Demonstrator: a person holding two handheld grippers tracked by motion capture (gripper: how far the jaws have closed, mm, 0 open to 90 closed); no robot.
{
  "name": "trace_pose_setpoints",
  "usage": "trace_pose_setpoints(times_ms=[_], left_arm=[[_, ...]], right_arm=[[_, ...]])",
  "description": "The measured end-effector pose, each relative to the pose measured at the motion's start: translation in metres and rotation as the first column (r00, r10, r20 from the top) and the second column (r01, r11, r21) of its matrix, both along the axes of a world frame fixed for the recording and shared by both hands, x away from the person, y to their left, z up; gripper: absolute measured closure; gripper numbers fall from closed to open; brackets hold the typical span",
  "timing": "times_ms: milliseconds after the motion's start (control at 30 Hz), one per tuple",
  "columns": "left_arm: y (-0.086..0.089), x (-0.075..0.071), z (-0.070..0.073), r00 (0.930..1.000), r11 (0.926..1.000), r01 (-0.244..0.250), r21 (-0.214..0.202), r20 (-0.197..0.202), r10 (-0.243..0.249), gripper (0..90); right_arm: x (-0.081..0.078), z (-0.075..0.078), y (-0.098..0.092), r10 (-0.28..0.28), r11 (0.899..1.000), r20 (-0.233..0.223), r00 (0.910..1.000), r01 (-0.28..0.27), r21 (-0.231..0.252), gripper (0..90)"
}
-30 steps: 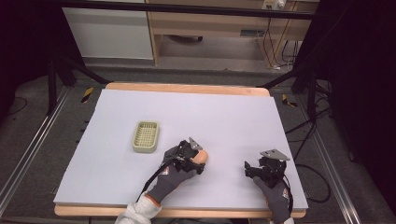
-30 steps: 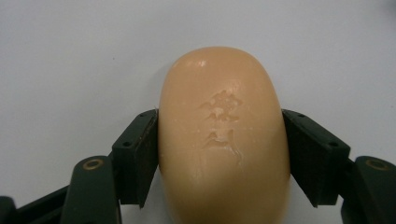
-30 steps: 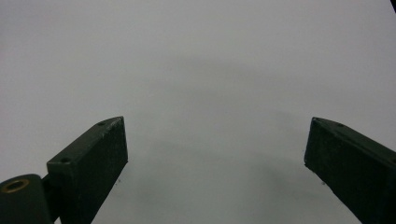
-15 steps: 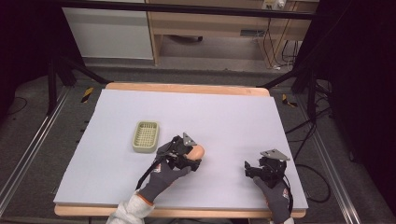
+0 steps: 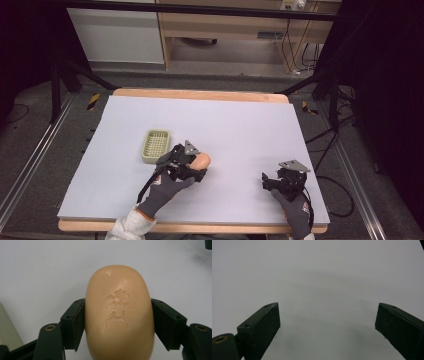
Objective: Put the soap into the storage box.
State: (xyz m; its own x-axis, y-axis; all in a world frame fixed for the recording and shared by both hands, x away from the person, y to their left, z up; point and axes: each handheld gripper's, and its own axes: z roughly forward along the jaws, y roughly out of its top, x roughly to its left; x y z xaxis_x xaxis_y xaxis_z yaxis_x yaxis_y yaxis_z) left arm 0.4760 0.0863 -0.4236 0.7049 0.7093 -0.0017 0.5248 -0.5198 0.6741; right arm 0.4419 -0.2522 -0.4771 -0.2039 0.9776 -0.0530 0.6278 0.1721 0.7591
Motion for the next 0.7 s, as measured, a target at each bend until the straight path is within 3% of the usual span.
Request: trace_pose_setpoints(times_ms=[700], left_arm=[[0.049, 0.000, 0.007, 0.9950, 0.9947, -0.097, -0.034, 0.023, 0.097, 31.8]], right_arm=[[-0.003, 0.002, 0.001, 0.014, 1.000, 0.011, 0.9998, -0.014, -0.002, 6.4]])
